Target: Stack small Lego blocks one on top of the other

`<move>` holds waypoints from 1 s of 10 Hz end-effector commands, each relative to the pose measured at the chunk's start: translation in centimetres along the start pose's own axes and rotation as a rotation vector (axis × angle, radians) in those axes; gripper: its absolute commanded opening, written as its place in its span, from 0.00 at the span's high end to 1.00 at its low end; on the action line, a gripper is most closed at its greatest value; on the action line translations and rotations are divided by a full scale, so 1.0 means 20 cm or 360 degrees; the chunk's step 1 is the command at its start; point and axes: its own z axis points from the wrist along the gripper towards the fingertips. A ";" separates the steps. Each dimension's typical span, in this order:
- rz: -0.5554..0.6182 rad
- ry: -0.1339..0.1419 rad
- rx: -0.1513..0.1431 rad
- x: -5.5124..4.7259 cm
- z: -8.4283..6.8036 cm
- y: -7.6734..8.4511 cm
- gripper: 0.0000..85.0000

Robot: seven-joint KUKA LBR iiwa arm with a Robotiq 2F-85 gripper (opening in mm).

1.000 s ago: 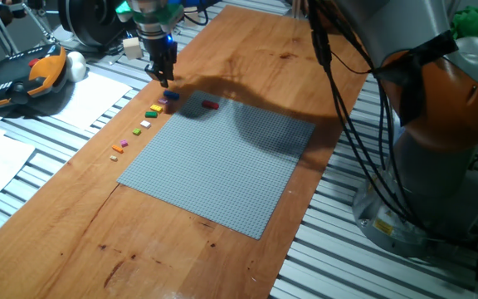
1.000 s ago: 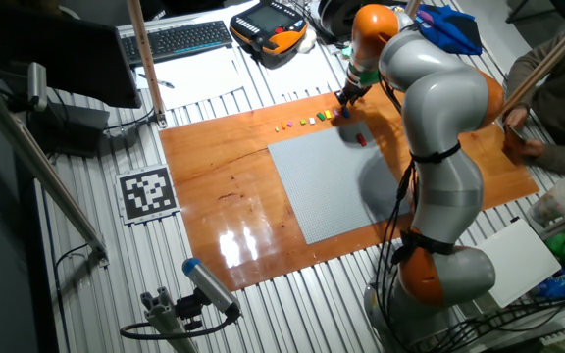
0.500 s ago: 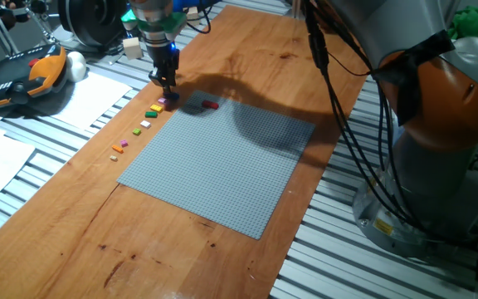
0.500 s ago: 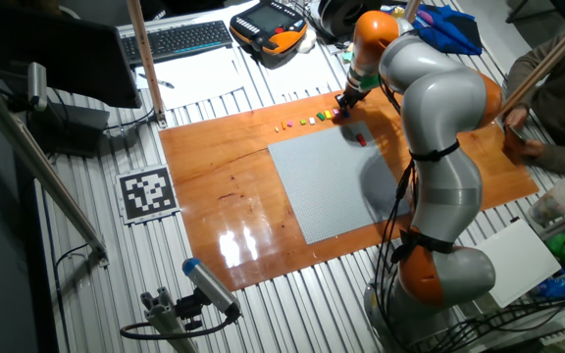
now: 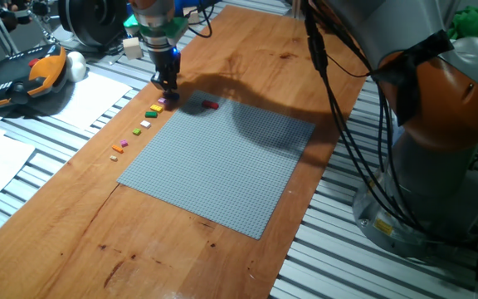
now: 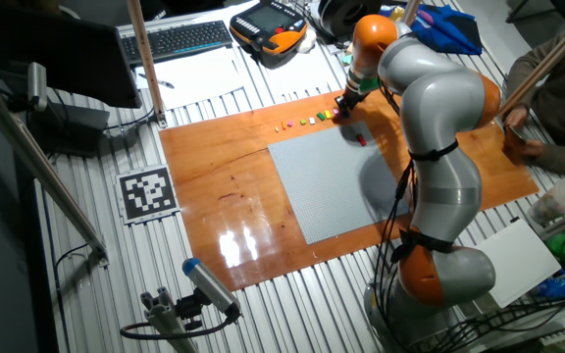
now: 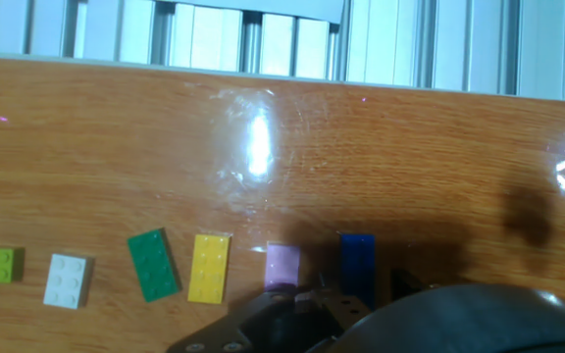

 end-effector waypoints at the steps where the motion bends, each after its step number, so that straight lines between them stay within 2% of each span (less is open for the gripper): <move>1: 0.0000 0.0000 -0.0003 0.00 0.00 0.00 0.60; 7: -0.0010 -0.0017 -0.0004 0.01 0.02 0.01 0.60; 8: -0.0020 -0.0020 -0.0001 0.01 0.02 0.01 0.80; 10: -0.0063 -0.0013 0.0018 0.01 0.01 0.01 0.80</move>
